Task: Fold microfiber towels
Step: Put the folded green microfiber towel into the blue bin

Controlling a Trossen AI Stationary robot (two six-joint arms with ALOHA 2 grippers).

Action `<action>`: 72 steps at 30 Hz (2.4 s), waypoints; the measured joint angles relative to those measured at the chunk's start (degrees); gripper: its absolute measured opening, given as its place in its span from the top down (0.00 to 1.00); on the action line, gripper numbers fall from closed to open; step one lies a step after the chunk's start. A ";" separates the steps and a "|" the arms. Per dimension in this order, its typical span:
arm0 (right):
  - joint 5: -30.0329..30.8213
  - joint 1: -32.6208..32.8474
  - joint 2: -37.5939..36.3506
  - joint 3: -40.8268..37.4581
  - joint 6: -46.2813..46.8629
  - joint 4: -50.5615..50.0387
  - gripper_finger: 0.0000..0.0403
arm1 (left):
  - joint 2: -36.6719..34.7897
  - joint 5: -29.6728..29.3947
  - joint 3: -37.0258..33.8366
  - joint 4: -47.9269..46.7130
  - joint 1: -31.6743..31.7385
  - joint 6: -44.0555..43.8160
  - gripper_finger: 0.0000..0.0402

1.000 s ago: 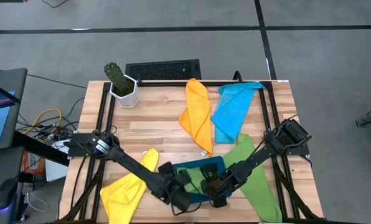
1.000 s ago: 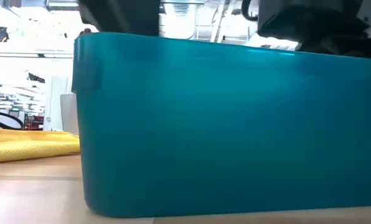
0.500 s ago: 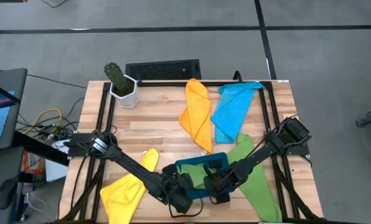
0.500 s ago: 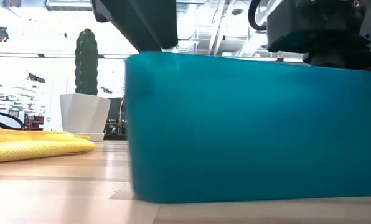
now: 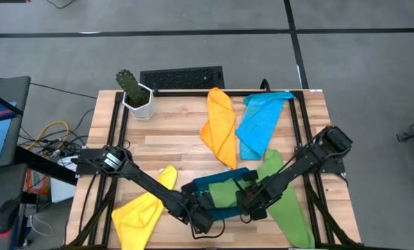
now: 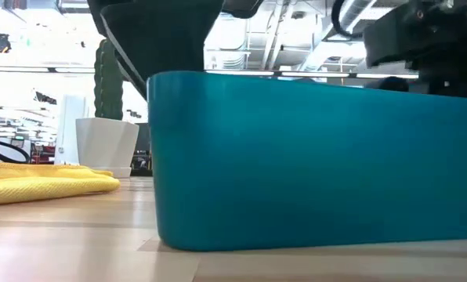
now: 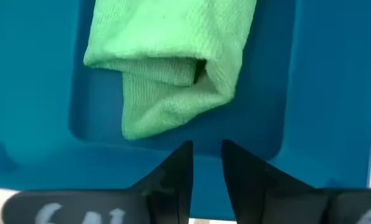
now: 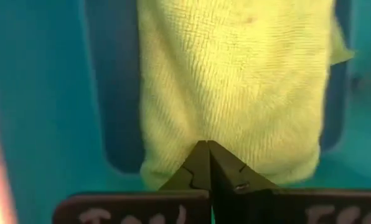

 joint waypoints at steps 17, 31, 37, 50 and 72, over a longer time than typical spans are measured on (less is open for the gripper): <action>0.74 -6.57 4.42 0.96 -7.51 33.85 0.94 | -2.69 -1.97 5.39 -9.77 -0.59 -4.42 0.85; 1.02 -11.99 8.70 3.28 -15.05 31.89 0.63 | -7.58 -15.45 8.42 -20.82 -7.15 -19.25 0.85; 0.76 -14.59 12.30 3.49 -12.66 33.04 0.57 | -7.52 -15.54 8.03 -22.26 -8.48 -22.96 0.85; -2.25 -14.92 7.95 3.34 -12.04 31.33 0.96 | -7.49 -16.46 7.98 -23.49 -9.14 -23.78 0.85; -6.97 -9.43 14.78 10.27 -13.68 32.11 0.83 | -7.49 -19.42 7.98 -25.43 -9.11 -24.25 0.85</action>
